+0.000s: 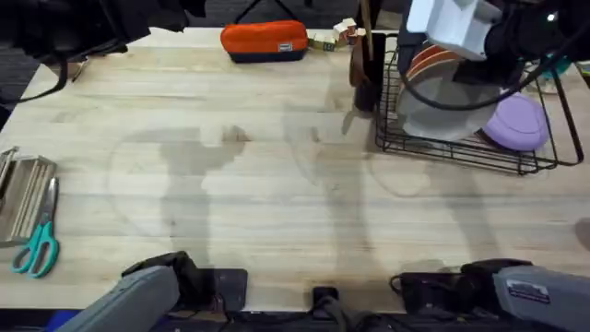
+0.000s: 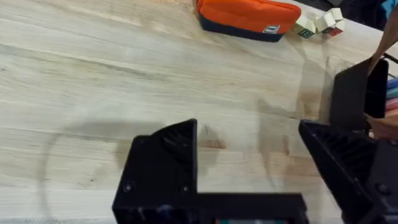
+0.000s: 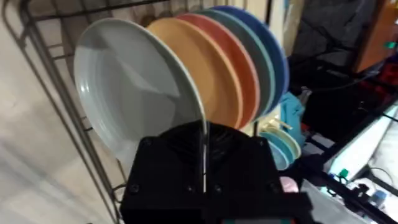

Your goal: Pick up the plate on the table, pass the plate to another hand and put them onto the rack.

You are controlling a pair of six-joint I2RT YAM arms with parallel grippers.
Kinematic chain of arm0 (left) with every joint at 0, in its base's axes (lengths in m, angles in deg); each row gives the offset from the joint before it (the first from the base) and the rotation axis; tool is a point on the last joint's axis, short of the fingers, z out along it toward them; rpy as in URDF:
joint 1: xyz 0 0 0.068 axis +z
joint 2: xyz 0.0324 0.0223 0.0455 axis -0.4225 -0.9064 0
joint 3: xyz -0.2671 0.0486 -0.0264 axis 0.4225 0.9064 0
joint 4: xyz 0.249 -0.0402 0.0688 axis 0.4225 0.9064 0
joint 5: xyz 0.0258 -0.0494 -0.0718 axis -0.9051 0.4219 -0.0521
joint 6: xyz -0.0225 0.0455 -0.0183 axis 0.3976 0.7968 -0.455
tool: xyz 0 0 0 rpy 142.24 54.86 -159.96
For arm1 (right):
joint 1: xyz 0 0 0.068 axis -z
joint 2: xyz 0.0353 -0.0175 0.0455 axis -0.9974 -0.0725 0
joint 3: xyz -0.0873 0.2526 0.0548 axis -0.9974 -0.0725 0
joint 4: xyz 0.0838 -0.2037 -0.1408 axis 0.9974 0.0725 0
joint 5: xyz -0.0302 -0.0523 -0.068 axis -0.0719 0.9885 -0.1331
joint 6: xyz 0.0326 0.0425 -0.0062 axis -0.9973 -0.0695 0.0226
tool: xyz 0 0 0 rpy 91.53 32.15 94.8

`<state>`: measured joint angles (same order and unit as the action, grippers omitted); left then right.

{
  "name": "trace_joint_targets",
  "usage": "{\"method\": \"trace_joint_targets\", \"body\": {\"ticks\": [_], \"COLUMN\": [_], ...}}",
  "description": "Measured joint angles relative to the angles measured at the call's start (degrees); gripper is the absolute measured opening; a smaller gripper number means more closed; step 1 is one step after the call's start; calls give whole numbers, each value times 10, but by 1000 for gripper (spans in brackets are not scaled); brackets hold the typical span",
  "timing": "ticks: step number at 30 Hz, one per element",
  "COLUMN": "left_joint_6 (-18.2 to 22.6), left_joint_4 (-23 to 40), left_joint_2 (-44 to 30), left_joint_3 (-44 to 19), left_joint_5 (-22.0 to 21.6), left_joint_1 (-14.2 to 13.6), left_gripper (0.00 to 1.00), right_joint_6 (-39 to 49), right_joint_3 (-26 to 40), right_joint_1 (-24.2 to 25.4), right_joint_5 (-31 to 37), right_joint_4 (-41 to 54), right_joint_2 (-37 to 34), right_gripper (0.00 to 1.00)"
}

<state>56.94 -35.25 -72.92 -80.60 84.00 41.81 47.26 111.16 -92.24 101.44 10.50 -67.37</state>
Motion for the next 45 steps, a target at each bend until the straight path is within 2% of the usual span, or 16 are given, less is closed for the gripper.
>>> {"method": "trace_joint_targets", "body": {"ticks": [6,15,27,45], "left_joint_6": [0,0,0,0], "left_joint_4": [0,0,0,0], "left_joint_2": [0,0,0,0], "left_joint_3": [0,0,0,0], "left_joint_5": [0,0,-30,-30], "left_joint_1": [0,0,0,0], "left_gripper": [993,993,994,993], "right_joint_6": [-9,-11,-11,20], "right_joint_3": [-14,-15,-15,-15], "right_joint_1": [0,0,0,0], "right_joint_5": [0,-1,-1,8], "right_joint_4": [5,-75,-65,-108], "right_joint_2": [0,18,57,121], "right_gripper": [31,31,33,31]}}
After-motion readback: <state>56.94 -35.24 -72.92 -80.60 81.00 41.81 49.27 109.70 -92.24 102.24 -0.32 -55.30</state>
